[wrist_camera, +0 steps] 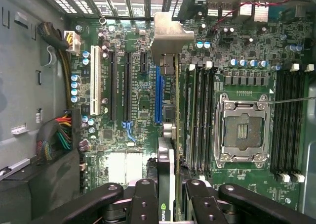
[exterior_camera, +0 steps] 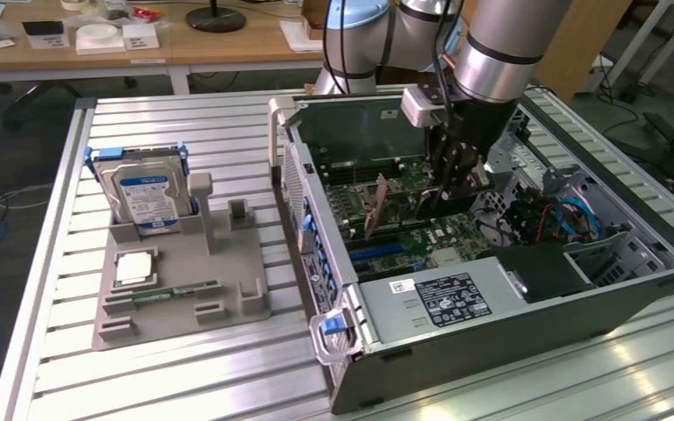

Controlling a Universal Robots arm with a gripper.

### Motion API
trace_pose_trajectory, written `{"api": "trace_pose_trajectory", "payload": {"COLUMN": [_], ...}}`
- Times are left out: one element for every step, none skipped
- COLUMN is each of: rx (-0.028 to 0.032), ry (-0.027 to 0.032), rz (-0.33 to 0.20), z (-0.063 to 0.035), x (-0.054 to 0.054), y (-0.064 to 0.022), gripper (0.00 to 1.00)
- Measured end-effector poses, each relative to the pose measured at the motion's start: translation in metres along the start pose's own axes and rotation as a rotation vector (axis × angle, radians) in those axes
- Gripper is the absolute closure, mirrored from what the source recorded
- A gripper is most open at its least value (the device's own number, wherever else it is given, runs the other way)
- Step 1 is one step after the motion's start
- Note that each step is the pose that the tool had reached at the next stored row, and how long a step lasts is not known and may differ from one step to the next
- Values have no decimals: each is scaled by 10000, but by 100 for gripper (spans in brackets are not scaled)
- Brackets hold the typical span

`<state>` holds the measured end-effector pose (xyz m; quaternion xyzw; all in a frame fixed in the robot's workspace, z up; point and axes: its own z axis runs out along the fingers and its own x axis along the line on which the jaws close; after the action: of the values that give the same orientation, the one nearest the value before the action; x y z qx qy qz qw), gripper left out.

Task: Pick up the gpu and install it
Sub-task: 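Insert the gpu into the slot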

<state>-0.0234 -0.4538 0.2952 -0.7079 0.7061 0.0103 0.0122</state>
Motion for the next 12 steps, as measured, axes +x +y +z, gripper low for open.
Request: {"api": "trace_pose_trajectory", "payload": {"rx": [2,1,1,0,-1,0,0,0,0,0,-1,0], "ry": [-4,-2,1,0,2,2,1,1,1,1,1,1], "rz": [2,1,0,0,-1,-1,0,0,0,0,1,3], "z": [7,14,22,27,27,27,28,28,28,28,28,29], "x": [0,0,1,1,1,1,1,1,1,1,1,1], "y": [3,4,6,6,6,6,7,6,6,7,9,12], "gripper": [74,74,74,74,74,74,74,74,74,74,74,74]}}
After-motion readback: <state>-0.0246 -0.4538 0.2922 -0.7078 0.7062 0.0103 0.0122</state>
